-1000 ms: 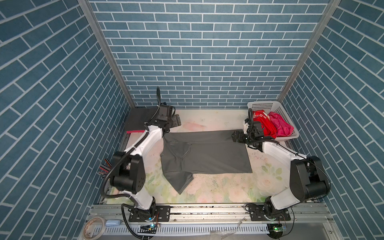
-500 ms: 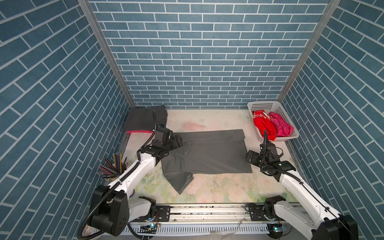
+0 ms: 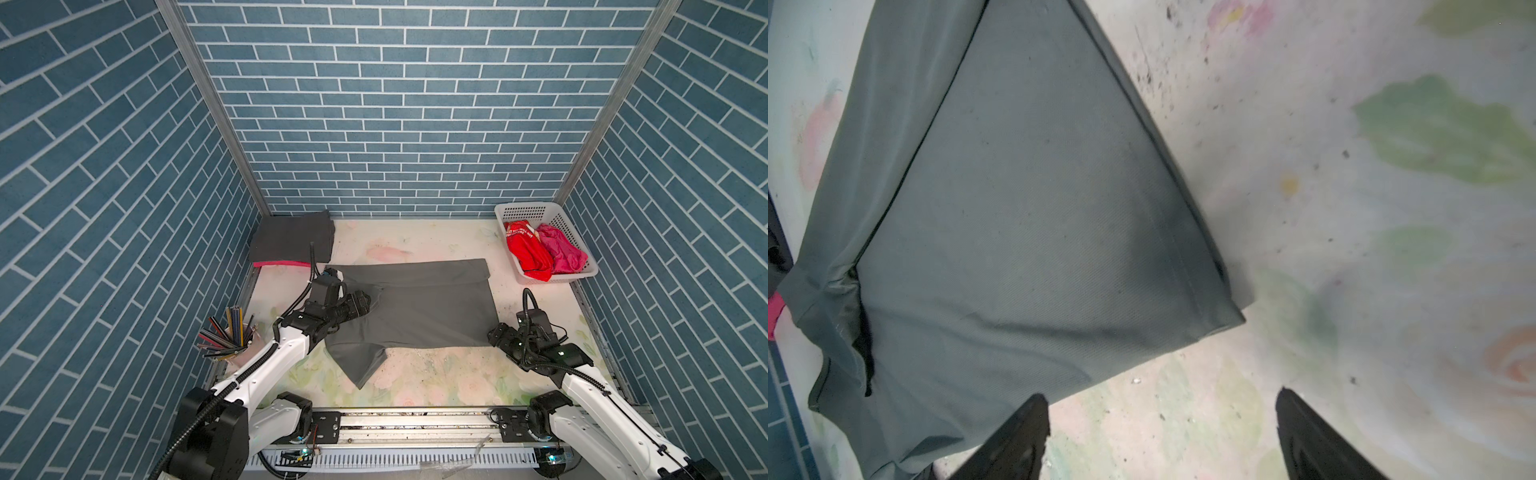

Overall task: Fold and stack the t-shirts
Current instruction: 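Release the far edge and move both grippers to the shirt's near edge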

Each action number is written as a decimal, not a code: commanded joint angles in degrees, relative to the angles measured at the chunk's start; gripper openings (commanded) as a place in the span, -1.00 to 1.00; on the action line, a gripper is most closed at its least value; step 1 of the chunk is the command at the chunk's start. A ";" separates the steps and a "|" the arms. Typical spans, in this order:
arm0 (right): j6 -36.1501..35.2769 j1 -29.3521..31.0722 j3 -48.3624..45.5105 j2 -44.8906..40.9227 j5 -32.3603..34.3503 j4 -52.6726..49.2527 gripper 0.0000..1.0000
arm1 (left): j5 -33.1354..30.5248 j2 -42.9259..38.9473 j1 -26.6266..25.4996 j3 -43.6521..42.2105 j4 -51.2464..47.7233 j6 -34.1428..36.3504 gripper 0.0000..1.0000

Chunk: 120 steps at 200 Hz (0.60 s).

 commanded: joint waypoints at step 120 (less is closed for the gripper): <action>17.99 -1.12 -8.94 5.59 2.59 13.98 -0.06 | 1.99 2.13 0.23 1.84 -0.11 -0.37 0.75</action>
